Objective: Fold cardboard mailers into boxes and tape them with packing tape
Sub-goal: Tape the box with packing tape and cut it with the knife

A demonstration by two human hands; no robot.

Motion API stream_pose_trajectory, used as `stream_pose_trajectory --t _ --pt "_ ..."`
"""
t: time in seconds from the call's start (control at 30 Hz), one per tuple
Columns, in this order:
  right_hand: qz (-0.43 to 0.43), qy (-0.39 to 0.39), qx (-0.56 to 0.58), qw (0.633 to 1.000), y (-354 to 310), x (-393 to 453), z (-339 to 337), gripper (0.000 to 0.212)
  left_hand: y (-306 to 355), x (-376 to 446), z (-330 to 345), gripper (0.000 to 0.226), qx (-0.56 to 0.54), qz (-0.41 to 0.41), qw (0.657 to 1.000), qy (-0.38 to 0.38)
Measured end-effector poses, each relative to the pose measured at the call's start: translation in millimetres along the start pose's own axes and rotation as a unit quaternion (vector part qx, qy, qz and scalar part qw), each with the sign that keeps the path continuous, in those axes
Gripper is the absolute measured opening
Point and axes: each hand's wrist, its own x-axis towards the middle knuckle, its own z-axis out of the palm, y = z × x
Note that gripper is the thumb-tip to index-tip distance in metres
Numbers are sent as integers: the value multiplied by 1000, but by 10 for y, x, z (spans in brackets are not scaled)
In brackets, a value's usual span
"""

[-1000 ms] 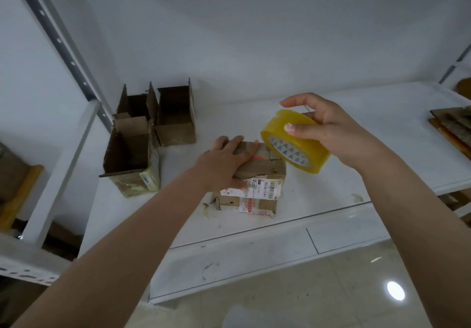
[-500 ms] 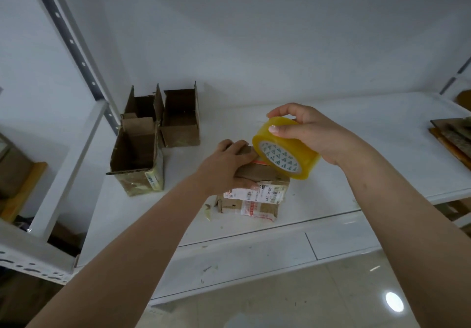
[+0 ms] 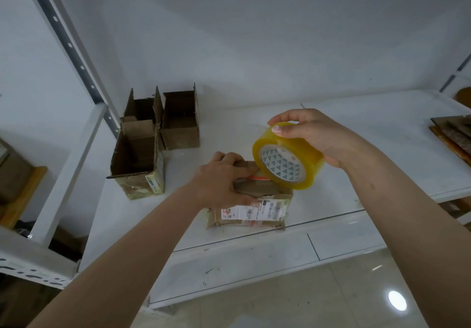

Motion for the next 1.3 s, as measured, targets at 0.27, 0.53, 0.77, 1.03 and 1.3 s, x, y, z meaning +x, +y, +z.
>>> stream_pose_trajectory --t 0.27,0.53,0.77,1.03,1.3 --pt "29 -2 -9 1000 209 -40 35 20 -30 -129 220 87 13 -17 1000 7" --pt "14 -15 -17 1000 207 -20 29 21 -52 21 364 83 1 9 999 37" --pt "18 -56 -76 995 248 -11 187 31 -29 -64 285 104 -83 -2 997 9" --pt "10 -99 -97 990 248 11 204 34 347 -195 -53 99 -579 -201 778 137" --pt "-7 -135 -150 979 218 76 283 45 249 -48 -197 55 -587 -240 771 58"
